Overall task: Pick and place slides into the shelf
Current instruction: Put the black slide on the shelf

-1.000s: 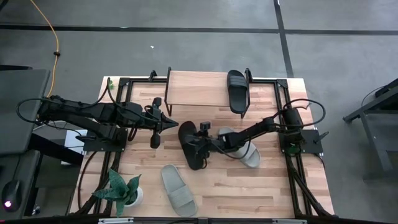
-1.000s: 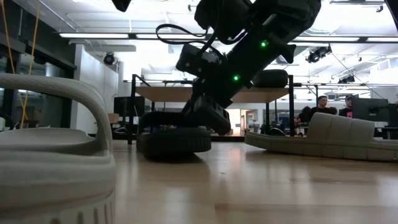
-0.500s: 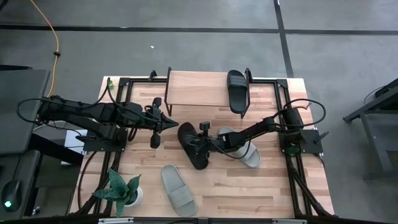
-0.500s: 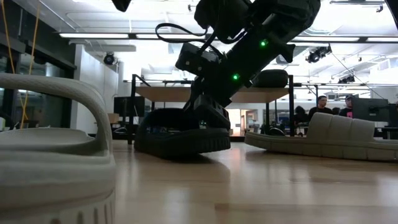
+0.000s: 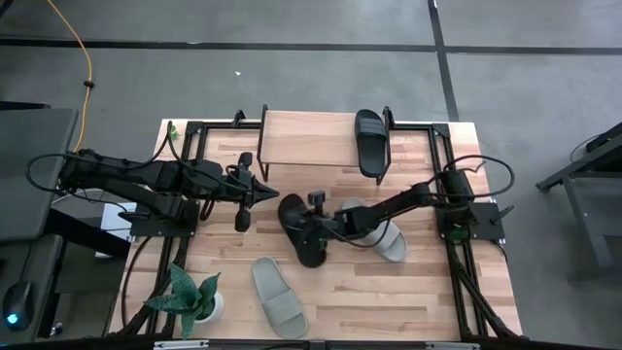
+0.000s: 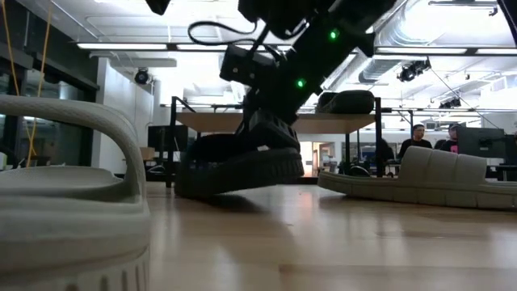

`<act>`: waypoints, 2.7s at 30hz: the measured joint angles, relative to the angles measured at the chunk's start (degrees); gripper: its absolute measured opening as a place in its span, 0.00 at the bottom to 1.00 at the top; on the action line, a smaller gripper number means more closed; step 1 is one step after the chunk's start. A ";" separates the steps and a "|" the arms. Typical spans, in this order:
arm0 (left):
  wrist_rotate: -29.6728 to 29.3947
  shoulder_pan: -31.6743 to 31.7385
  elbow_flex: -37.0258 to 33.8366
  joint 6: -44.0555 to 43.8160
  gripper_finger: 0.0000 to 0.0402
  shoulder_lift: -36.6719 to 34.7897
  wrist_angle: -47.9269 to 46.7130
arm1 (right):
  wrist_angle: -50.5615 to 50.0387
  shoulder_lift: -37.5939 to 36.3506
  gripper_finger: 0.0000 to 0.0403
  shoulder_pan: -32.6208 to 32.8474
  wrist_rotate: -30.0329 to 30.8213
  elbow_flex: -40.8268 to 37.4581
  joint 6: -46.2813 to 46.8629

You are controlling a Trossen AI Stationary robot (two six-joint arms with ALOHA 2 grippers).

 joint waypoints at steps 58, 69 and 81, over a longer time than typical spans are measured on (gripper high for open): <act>0.00 0.00 0.00 0.04 0.00 -0.02 -0.66 | -24.62 -17.93 0.00 -2.70 20.16 7.34 3.08; 0.00 0.00 0.00 0.04 0.00 -0.02 -0.61 | -24.62 -18.38 0.00 -10.86 18.25 7.34 1.10; 0.00 -0.02 0.00 0.04 0.00 0.00 -0.85 | -21.88 -22.66 0.00 -19.80 7.53 7.30 -1.41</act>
